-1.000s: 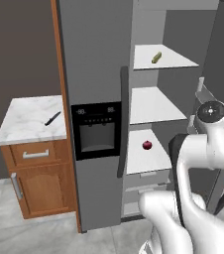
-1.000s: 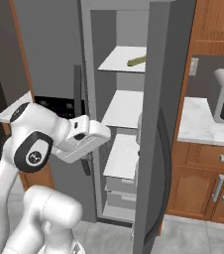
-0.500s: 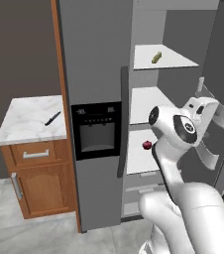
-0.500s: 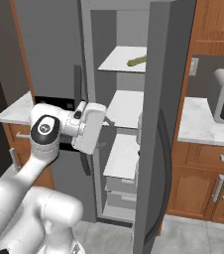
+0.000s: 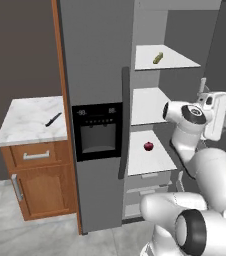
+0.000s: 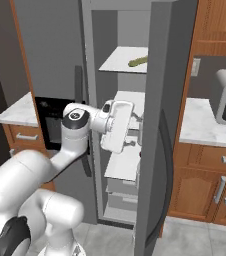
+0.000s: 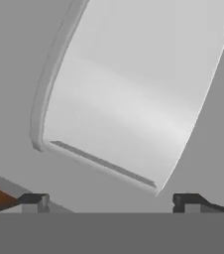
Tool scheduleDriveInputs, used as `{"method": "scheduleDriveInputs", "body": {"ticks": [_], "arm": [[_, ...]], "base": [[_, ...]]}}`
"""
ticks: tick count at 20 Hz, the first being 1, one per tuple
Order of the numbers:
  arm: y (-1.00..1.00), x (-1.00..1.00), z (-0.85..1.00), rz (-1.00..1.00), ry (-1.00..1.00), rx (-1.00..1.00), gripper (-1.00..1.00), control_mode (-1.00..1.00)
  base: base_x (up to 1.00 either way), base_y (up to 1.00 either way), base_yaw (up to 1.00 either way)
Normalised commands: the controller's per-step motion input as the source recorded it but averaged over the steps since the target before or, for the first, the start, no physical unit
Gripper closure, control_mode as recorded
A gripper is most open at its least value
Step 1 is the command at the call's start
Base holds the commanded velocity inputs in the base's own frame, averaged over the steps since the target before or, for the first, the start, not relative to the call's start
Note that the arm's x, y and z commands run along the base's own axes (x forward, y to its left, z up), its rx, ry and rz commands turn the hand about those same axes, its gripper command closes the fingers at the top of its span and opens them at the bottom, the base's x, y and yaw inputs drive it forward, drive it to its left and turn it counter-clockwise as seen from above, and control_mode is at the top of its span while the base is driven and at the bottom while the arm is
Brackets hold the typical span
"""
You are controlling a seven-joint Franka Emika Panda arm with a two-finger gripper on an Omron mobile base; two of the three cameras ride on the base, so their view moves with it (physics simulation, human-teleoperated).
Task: Retrieve the butter from the fridge and place it on a plate on the dining table. Then retrieve the butter knife by the fridge and place it near the plate.
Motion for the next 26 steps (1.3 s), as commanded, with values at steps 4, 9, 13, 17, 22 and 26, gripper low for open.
{"method": "scheduleDriveInputs", "body": {"ticks": [4,9,13,17,22,26], "arm": [[-0.69,0.06,0.0,-0.11,0.12,0.11,-1.0,-1.0],[-0.85,0.01,0.0,-0.05,0.09,0.13,-1.0,-1.0],[-0.44,-0.21,0.13,-0.01,0.03,0.09,-1.0,-1.0],[0.14,-0.58,0.21,0.0,-0.09,0.01,-1.0,-1.0],[0.86,-0.32,0.17,-0.01,-0.02,0.13,-1.0,-1.0],[1.0,-0.2,0.0,-0.1,0.0,0.23,-1.0,-1.0]], "base": [[0.0,0.0,0.0],[0.0,0.0,0.0],[0.0,0.0,0.0],[0.0,0.0,0.0],[0.0,0.0,0.0],[0.0,0.0,0.0]]}}
